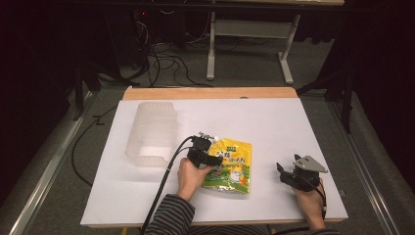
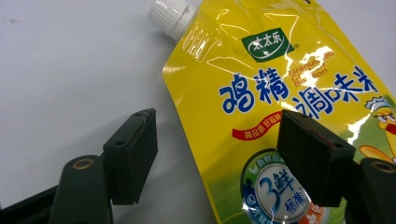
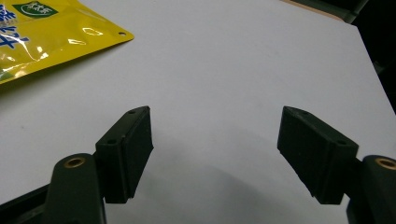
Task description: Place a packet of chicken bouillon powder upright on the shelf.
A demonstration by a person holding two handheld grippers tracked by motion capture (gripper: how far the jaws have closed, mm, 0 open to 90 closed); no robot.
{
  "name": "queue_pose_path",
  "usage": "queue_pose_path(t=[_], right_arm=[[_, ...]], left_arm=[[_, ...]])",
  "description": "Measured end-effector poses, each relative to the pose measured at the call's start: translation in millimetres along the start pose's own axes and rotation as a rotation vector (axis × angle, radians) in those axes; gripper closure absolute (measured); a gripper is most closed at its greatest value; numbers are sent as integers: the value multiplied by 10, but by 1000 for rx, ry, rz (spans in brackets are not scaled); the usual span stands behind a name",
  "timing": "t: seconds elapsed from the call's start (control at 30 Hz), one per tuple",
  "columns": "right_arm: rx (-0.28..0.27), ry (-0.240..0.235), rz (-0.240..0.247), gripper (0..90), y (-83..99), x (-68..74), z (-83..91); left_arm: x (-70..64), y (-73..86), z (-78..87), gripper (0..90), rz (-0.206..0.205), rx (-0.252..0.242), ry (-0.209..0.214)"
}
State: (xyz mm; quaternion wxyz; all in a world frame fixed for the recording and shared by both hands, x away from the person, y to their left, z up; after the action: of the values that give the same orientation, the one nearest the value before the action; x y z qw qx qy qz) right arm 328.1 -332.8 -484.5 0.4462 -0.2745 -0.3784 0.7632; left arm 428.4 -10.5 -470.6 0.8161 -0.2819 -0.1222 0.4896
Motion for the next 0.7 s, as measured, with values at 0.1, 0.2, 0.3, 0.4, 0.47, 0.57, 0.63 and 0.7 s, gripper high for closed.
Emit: queue_pose_path(t=[0.1, 0.2, 0.3, 0.4, 0.47, 0.57, 0.63, 0.7], right_arm=[[2, -1, -1, 274, 0, 2, -1], [2, 0, -1, 274, 0, 3, -1], [2, 0, 0, 274, 0, 3, -1], [4, 1, 2, 274, 0, 5, -2], [4, 1, 3, 274, -1, 6, -3], [4, 0, 4, 274, -1, 10, -6], [6, 1, 6, 274, -1, 11, -8], [6, 1, 9, 274, -2, 12, -9]], left_arm=[[-24, -8, -7, 299, 10, 5, 14], [-35, -19, -5, 338, 15, 17, 46], [-59, -32, -4, 353, 19, 34, 67], [-56, -33, -4, 404, 25, 38, 69], [-59, -34, 0, 436, 21, 42, 58], [-67, -34, 10, 497, -3, 51, 44], [-82, -35, 10, 547, -17, 53, 48], [-113, -37, 8, 605, -31, 61, 57]])
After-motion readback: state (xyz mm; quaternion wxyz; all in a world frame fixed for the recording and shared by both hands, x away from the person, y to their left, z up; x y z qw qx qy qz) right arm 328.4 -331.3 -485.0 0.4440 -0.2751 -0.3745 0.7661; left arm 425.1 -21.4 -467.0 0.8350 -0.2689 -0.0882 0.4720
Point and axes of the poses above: each handheld gripper's, and its own axes: z roughly backward along the jaws, y roughly out of its underside, x roughly to its left, the point moved 1 cm from there along -z, roughly forward along the jaws, and after that the axes turned 12 degrees about -y, right-handed, at the moved point
